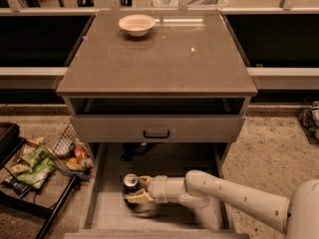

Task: Pick pepsi can from middle drawer and place on counter

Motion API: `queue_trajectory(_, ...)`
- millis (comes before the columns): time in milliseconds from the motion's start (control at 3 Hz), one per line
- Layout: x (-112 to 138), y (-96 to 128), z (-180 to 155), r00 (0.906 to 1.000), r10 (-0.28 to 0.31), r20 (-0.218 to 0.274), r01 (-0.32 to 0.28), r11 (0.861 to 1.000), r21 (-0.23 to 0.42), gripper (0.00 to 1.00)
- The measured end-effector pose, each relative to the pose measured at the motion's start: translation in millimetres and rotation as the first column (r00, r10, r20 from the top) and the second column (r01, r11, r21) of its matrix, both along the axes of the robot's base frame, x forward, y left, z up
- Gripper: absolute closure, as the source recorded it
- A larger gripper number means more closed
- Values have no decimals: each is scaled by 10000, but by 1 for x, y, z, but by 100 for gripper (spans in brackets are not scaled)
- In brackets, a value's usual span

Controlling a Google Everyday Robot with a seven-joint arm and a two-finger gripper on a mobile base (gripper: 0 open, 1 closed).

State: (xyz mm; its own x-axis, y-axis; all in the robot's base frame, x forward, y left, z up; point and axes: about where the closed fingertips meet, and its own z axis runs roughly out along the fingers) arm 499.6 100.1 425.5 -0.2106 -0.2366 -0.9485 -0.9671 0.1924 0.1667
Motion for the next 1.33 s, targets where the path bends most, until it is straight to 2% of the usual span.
queue_trajectory(333, -17, -24, 56, 9996, 119, -249, -107, 9988, 475, 100)
queue_trajectory(667, -53, -91, 144, 9996, 91, -283, -69, 9969, 784, 100)
queue_trajectory(1000, -61, -166, 233, 9984, -562, -26, 562, 9963, 654, 100)
queue_trajectory(1333, -37, -209, 340, 9907, -1187, 672, 1164, 9925, 377, 100)
